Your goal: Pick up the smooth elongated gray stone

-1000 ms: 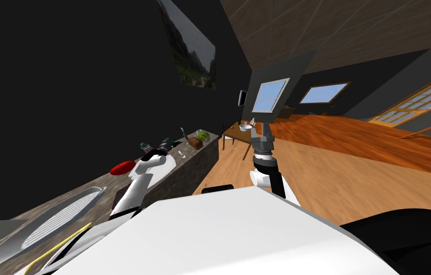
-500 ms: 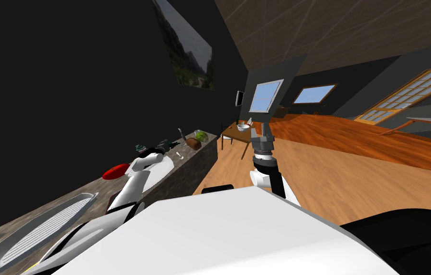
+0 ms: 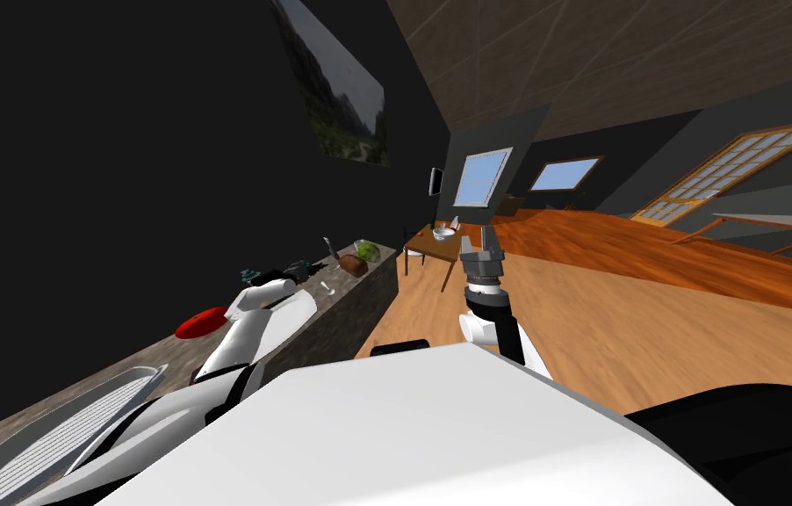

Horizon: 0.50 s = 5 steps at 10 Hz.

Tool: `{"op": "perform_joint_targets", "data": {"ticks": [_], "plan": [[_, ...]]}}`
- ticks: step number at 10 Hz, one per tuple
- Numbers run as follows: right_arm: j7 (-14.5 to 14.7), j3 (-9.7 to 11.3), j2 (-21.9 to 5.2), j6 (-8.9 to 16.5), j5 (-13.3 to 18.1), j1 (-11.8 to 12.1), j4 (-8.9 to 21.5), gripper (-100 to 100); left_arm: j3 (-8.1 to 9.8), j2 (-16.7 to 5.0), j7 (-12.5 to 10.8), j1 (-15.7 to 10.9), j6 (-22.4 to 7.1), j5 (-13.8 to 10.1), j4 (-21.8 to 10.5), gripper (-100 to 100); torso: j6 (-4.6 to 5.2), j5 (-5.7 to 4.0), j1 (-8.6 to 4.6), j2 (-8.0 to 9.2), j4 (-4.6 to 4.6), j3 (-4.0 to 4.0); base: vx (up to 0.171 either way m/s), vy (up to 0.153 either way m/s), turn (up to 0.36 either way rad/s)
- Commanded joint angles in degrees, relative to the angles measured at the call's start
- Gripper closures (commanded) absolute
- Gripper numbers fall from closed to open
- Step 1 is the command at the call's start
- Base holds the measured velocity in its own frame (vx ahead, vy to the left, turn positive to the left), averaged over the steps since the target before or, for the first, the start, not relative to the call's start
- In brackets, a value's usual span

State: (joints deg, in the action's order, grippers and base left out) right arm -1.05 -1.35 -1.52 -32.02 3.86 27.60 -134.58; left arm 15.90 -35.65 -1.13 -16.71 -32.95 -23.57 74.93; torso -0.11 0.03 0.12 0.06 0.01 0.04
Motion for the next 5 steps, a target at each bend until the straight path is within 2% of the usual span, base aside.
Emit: {"op": "perform_joint_targets", "data": {"ticks": [1,2,3,4,5], "plan": [[0.0,0.0,0.0,0.0,0.0,0.0,0.0,0,0.69,-1.6,-0.5,-2.8,-2.9,-0.1,-2.9,-100,0.00,0.00,0.00,0.00,0.00,0.00,-0.004,0.013,-0.129],[0.0,0.0,0.0,0.0,0.0,0.0,0.0,0,0.69,-1.6,-0.5,-2.8,-4.2,-0.1,-3.8,-100,0.05,-0.01,0.01,0.00,0.01,0.00,-0.003,0.021,-0.081],[0.0,0.0,0.0,0.0,0.0,0.0,0.0,0,0.69,-1.6,-0.5,-2.8,-4.2,-0.1,-4.8,-100,0.02,0.01,0.03,-0.01,0.00,-0.01,-0.001,0.009,0.009],[0.0,0.0,0.0,0.0,0.0,0.0,0.0,0,1.46,-3.1,-1.1,-5.0,-6.9,-0.1,-6.7,-100,0.00,0.01,0.01,-0.01,0.00,-0.01,0.000,0.013,-0.095],[0.0,0.0,0.0,0.0,0.0,0.0,0.0,0,1.46,-3.1,-1.1,-5.0,-8.2,-0.1,-8.4,-100,0.04,-0.01,0.01,-0.02,0.00,-0.01,0.001,0.022,-0.087]]}}
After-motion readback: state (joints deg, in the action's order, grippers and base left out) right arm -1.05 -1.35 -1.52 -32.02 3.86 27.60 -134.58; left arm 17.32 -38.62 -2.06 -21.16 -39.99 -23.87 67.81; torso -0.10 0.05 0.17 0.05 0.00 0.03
